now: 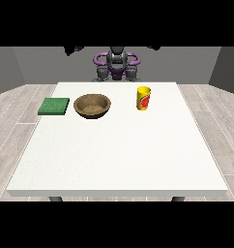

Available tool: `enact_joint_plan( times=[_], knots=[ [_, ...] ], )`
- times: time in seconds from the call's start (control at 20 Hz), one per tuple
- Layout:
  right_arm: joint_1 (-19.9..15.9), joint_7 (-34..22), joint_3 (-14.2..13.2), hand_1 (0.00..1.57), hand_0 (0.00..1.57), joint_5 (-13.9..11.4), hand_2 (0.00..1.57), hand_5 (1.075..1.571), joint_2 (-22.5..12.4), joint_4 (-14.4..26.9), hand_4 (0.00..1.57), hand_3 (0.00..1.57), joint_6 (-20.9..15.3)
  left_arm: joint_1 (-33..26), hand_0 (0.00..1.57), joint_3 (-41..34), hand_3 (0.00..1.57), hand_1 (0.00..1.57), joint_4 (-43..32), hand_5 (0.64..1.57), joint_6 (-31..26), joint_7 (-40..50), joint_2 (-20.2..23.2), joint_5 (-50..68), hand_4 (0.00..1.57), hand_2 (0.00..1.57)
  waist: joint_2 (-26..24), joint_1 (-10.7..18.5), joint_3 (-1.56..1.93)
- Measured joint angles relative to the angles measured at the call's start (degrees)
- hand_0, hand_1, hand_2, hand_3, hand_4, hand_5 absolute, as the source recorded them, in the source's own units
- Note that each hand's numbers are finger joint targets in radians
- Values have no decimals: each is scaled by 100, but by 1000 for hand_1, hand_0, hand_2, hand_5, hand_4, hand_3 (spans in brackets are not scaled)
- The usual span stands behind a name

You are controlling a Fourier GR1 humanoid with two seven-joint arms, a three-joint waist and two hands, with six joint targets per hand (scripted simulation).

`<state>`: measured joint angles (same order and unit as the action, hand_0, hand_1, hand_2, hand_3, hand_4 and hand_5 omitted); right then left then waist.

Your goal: Pick the cup and pour the ball into the bowl, then pick the bowl and place it on the pad

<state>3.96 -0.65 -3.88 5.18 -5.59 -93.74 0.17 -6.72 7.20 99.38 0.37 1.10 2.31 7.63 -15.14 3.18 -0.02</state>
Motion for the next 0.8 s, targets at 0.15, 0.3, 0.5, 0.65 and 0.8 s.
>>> enact_joint_plan(
  times=[0.15, 0.3, 0.5, 0.65, 0.8],
  knots=[
    [-33, 145, -199, 0, 0, 164, 0, 1565, -57, -34, 0, 0, 84, -210, 0, 249, 0, 0, 467, 1478, 60, -71, -66, -24, 0, 0, 260, 35, 1],
    [-121, 280, -87, 0, 0, 78, 0, 1564, 67, -97, 0, 0, 36, -128, 0, 260, 0, 0, 627, 1437, 124, -200, -70, -197, 0, 0, 593, -39, 2],
    [-588, 515, -157, 0, 0, 133, 0, 1565, 35, 136, 0, 0, 119, 478, 0, 73, 0, 0, 476, 1358, 172, -354, -27, -362, 0, 0, 1218, -108, 3],
    [-867, 729, -212, 0, 0, 196, 0, 1563, -30, 311, 0, 0, 258, 919, 0, -224, 0, 0, 163, 1296, 175, -569, 101, -439, 0, 0, 1690, -224, 3],
    [-1173, 934, -320, 0, 0, 256, 0, 1559, -148, 477, 0, 0, 383, 1339, 0, -583, 0, 0, -288, 1254, 105, -931, 285, -444, 0, 0, 2153, -342, 1]
  ],
)
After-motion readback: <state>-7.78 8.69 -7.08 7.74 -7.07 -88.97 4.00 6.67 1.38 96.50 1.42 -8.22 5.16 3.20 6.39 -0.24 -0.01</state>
